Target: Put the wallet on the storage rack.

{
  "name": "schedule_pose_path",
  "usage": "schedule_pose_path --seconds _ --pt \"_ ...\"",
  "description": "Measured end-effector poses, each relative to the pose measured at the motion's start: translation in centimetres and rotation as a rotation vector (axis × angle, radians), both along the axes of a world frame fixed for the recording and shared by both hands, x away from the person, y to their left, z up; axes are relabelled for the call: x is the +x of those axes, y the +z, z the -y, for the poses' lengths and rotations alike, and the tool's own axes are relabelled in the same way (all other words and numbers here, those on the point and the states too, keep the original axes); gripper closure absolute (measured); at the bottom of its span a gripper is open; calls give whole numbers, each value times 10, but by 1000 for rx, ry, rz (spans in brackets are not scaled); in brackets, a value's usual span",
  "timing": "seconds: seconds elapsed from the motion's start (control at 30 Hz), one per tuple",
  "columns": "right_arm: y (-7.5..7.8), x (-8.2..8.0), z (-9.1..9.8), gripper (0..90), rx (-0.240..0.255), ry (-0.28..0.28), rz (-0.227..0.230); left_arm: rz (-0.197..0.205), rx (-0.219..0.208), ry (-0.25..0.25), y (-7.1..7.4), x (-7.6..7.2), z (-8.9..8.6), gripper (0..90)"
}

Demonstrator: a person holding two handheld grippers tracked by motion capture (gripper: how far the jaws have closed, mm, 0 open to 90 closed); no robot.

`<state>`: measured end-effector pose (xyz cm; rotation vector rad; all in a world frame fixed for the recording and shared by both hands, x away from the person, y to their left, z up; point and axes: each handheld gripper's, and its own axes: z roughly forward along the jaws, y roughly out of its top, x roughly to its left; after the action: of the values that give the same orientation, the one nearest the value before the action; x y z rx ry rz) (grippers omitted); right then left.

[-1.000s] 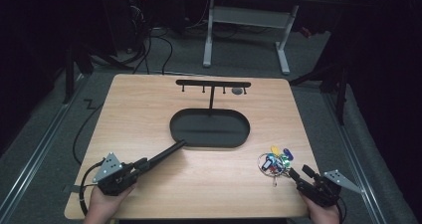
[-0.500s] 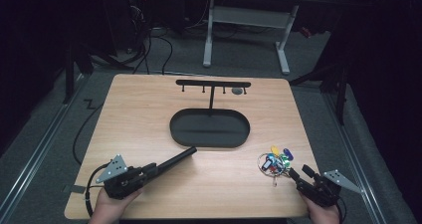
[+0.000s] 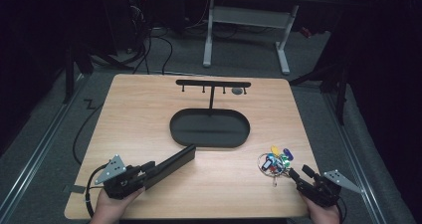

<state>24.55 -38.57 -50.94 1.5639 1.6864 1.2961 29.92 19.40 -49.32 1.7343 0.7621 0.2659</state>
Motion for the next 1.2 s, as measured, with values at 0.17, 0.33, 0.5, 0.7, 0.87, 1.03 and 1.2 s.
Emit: schedule_pose_path --seconds 0.17,0.33,0.5,0.7,0.87,1.03,1.2 --pt "0 0 -1 358 -2 3 -4 1 -2 0 -1 0 -1 730" --pt "-1 0 -1 358 -2 5 -5 -5 1 -2 -2 1 -3 705" --pt "-1 0 -1 358 2 4 -9 -12 14 -11 -5 1 -2 669" --pt "-1 1 -1 358 -2 6 -9 0 49 -11 -5 -1 -1 645" --pt "-1 0 -1 358 -2 7 -9 25 111 -11 -6 -4 2 617" --pt "-1 0 -1 358 -3 9 -10 67 164 13 -5 -8 4 626" --pt "-1 1 -1 358 -3 11 -12 94 205 15 -4 -11 6 630"
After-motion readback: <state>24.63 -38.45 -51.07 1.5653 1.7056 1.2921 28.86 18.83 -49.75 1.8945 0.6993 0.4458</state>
